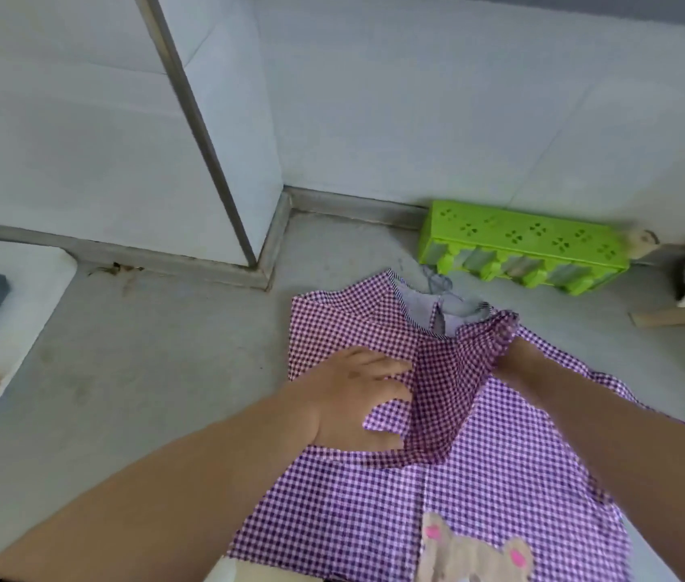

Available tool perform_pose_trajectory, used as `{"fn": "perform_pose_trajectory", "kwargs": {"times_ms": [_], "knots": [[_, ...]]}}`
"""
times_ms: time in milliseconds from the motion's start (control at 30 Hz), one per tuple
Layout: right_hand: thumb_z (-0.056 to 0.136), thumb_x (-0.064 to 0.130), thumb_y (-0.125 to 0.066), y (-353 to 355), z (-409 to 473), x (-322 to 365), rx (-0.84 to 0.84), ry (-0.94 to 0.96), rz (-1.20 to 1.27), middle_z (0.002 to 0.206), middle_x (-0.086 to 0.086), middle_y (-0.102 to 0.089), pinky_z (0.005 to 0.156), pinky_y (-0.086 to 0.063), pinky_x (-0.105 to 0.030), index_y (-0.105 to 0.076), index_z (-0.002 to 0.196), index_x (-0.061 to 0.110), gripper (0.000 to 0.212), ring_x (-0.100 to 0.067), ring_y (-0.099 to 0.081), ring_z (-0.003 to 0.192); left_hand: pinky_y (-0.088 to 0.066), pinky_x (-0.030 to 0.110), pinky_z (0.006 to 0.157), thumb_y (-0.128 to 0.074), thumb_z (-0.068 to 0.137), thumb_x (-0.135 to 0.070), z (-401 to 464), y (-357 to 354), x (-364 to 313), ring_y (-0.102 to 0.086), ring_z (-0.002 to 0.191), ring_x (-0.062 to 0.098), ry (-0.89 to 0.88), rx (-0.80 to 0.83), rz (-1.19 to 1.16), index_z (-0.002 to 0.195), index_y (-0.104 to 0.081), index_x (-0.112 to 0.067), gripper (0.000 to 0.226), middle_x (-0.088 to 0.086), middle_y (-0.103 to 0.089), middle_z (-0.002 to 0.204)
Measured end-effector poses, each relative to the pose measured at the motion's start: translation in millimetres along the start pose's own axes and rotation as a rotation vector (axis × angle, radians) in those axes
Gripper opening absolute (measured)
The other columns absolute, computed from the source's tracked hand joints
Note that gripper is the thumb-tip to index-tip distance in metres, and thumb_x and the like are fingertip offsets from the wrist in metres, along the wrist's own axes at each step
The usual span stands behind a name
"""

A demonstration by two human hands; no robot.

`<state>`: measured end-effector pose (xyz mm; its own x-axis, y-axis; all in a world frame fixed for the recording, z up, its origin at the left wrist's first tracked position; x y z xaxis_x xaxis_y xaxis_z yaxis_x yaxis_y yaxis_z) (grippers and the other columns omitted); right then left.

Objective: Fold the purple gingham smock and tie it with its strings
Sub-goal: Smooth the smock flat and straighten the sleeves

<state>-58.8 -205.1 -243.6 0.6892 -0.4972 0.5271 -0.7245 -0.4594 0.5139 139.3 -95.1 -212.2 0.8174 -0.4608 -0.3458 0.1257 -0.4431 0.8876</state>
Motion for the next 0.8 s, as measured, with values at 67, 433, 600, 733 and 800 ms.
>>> {"fn": "perform_pose_trajectory", "kwargs": {"times_ms": [67,433,600,733,800], "knots": [[0.109,0.003,-0.036,1.4,-9.1,-2.6,0.009,-0.027,0.62,0.11,-0.02,-0.068,0.076,-0.053,-0.032,-0.064,0.112,-0.006,0.029,-0.033,-0.063,0.103,-0.009,0.051,0.13,-0.05,0.095,-0.071,-5.7,-5.7,31.9,-0.01,0.159,0.02,0.206,-0.06,-0.05,0.153,-0.042,-0.042,0.066,-0.007,-0.013,0.174],[0.095,0.069,-0.051,27.5,-0.6,-47.7,0.062,-0.156,0.732,0.111,-0.017,-0.076,0.099,-0.052,-0.05,-0.065,0.118,0.005,0.069,-0.033,-0.07,0.106,-0.015,0.049,0.129,-0.075,0.085,-0.06,-4.3,-46.9,71.3,-0.008,0.16,0.026,0.345,0.156,0.058,0.157,-0.031,-0.04,0.086,-0.002,-0.002,0.175],[0.095,0.013,-0.069,46.0,-2.5,-66.9,0.059,-0.089,0.225,0.109,-0.008,-0.077,0.088,-0.059,-0.04,-0.069,0.121,0.01,0.026,-0.026,-0.072,0.102,-0.023,0.052,0.128,-0.081,0.082,-0.056,-0.9,-47.2,70.5,-0.008,0.16,0.025,0.389,0.18,0.024,0.155,-0.032,-0.04,0.089,-0.003,-0.002,0.175],[0.089,0.03,-0.07,56.9,-13.0,-80.6,0.023,-0.015,-0.459,0.095,-0.002,-0.072,0.078,-0.056,-0.033,-0.066,0.093,0.019,0.013,-0.02,-0.069,0.088,-0.026,0.051,0.127,-0.081,0.081,-0.056,1.4,-43.1,67.6,-0.01,0.16,0.027,0.398,0.216,0.052,0.157,-0.028,-0.037,0.095,-0.001,0.0,0.175],[0.091,0.036,-0.066,56.2,-19.7,-88.2,0.041,0.002,-0.706,0.106,0.001,-0.07,0.079,-0.052,-0.029,-0.065,0.099,0.02,0.018,-0.018,-0.066,0.096,-0.022,0.05,0.127,-0.081,0.081,-0.057,1.7,-40.3,67.2,-0.008,0.16,0.028,0.409,0.224,0.072,0.161,-0.022,-0.036,0.101,0.0,0.002,0.175]]}}
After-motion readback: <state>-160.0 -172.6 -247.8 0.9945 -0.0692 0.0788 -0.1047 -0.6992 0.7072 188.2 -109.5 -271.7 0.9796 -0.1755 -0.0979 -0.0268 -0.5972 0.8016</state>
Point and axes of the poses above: each hand's wrist, its own z-axis towards the middle knuckle, its own y-axis out of the back of the hand, x = y × z, the point moved 10 cm from there along z, towards the middle knuckle
